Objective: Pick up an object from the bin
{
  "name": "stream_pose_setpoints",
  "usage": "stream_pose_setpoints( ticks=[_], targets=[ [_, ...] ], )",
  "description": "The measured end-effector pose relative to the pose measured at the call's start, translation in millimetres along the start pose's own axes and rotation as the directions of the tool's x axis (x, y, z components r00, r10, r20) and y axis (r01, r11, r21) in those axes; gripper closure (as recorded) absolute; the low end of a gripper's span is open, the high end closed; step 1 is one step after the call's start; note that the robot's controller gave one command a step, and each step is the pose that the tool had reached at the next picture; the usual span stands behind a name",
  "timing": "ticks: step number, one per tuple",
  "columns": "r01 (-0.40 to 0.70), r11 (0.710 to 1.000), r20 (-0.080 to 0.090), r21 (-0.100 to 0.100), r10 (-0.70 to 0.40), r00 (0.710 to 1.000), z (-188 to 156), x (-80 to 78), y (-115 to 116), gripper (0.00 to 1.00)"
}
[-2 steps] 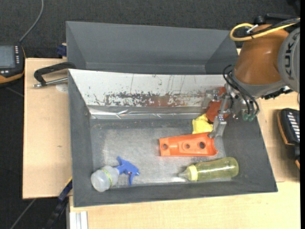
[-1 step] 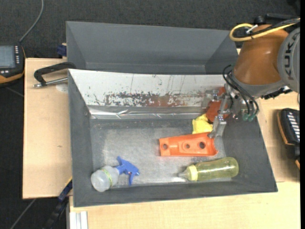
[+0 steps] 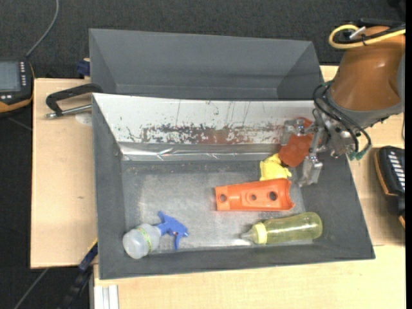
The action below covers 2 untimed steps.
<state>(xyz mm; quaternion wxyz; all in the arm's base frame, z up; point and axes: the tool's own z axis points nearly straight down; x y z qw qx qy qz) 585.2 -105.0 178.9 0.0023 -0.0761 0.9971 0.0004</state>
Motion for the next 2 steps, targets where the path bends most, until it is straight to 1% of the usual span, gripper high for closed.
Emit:
stream_pose_setpoints(
  ticks=[1,2],
  targets=[
    [-0.018,1.0,0.001,-0.001,0.018,1.0,105.2,5.5,57.7,1.0],
    [-0.018,1.0,0.001,0.0,0.018,1.0,105.1,5.4,57.6,1.0]
  ],
)
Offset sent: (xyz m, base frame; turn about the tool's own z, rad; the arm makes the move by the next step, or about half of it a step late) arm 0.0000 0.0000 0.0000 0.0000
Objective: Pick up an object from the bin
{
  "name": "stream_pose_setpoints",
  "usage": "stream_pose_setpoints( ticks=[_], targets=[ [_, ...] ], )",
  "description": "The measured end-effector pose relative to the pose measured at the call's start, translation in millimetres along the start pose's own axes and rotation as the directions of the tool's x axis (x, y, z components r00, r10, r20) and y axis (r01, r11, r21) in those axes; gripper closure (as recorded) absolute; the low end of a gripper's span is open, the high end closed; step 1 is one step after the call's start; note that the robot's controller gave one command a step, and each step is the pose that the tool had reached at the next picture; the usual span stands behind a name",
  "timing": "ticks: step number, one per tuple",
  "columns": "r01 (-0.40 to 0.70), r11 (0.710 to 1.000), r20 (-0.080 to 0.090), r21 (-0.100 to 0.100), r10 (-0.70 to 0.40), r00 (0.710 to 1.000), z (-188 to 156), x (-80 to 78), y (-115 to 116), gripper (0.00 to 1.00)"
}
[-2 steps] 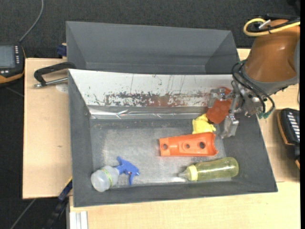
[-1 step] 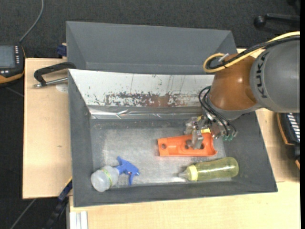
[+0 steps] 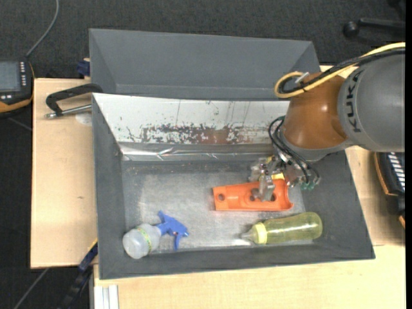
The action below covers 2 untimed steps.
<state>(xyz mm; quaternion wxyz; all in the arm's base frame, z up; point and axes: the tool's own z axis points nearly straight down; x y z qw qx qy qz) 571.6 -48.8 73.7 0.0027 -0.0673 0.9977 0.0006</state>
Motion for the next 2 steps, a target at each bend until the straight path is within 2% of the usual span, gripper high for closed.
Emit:
stream_pose_setpoints(
  ticks=[1,2],
  targets=[
    [-0.007,1.0,0.006,0.0,0.007,1.0,-122.5,9.8,-5.5,1.0],
    [-0.007,1.0,0.005,0.0,0.007,1.0,-122.5,9.8,-5.4,1.0]
  ],
)
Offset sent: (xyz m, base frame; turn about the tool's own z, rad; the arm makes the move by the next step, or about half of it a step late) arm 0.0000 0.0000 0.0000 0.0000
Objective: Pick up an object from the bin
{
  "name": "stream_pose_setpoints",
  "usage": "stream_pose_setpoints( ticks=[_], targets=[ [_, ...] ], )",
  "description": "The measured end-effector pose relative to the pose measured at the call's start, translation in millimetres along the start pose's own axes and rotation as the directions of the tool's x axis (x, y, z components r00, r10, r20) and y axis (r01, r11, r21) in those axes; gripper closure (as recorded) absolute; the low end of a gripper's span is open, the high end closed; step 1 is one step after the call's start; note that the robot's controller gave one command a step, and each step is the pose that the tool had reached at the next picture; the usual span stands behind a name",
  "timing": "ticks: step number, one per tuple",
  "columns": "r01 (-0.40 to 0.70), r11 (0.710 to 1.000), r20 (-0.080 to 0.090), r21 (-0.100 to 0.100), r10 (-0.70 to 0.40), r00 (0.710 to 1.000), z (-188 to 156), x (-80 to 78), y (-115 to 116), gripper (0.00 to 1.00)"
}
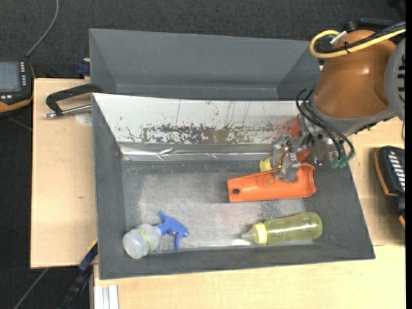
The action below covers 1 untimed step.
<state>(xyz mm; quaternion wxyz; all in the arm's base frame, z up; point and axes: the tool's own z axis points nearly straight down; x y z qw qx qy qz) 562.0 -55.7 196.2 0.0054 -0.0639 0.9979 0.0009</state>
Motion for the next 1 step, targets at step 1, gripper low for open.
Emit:
stream_pose_setpoints(
  ticks=[1],
  targets=[
    [-0.002,1.0,0.001,-0.001,0.002,1.0,-49.5,-5.1,-7.8,1.0]
  ],
)
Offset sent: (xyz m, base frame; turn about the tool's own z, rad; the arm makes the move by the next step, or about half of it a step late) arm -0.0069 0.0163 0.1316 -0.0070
